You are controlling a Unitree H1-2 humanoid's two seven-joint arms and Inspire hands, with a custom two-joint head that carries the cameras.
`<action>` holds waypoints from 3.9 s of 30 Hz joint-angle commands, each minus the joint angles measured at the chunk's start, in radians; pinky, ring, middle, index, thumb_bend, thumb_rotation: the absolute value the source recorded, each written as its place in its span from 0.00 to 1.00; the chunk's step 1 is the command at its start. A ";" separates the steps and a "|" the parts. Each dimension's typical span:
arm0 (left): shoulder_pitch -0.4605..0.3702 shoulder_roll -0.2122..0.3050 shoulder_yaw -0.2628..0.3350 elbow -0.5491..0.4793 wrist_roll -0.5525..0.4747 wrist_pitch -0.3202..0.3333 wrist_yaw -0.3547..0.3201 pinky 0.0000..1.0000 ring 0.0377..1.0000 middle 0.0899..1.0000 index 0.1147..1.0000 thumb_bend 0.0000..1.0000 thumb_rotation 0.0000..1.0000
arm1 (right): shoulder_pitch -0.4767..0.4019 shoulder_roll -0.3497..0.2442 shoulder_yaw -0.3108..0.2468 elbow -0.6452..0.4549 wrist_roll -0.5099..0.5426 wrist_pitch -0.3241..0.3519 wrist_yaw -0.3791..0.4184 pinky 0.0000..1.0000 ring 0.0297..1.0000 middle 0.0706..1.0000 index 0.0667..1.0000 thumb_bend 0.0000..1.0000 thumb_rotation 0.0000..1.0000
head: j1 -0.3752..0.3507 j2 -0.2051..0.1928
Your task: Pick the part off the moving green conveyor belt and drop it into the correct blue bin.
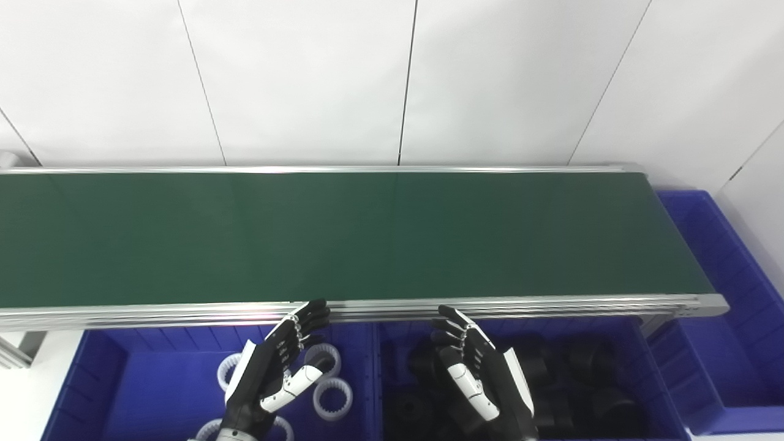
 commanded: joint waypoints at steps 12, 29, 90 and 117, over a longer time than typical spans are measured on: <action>-0.009 0.001 -0.002 -0.022 0.010 -0.017 0.004 0.78 0.82 0.84 0.83 0.81 0.54 | -0.011 0.001 -0.001 -0.028 0.001 -0.016 0.005 0.70 0.76 0.79 0.85 0.61 0.78 | 0.005 -0.002; -0.010 0.001 -0.001 -0.021 0.007 -0.015 0.003 0.79 0.82 0.84 0.83 0.81 0.54 | -0.009 0.002 -0.001 -0.025 0.007 -0.020 0.007 0.71 0.76 0.78 0.85 0.61 0.78 | 0.008 -0.004; -0.096 0.037 0.051 -0.119 0.081 -0.004 0.034 0.63 0.68 0.71 0.72 0.91 0.36 | -0.044 -0.020 -0.021 0.059 0.033 -0.095 0.024 0.68 0.76 0.79 0.87 0.41 0.75 | 0.368 -0.191; -0.579 0.287 0.074 -0.299 0.417 0.520 -0.092 0.79 0.86 0.87 0.83 0.81 0.39 | -0.090 -0.021 -0.034 0.155 0.053 -0.153 0.032 0.70 0.78 0.82 0.90 0.31 0.78 | 0.463 -0.280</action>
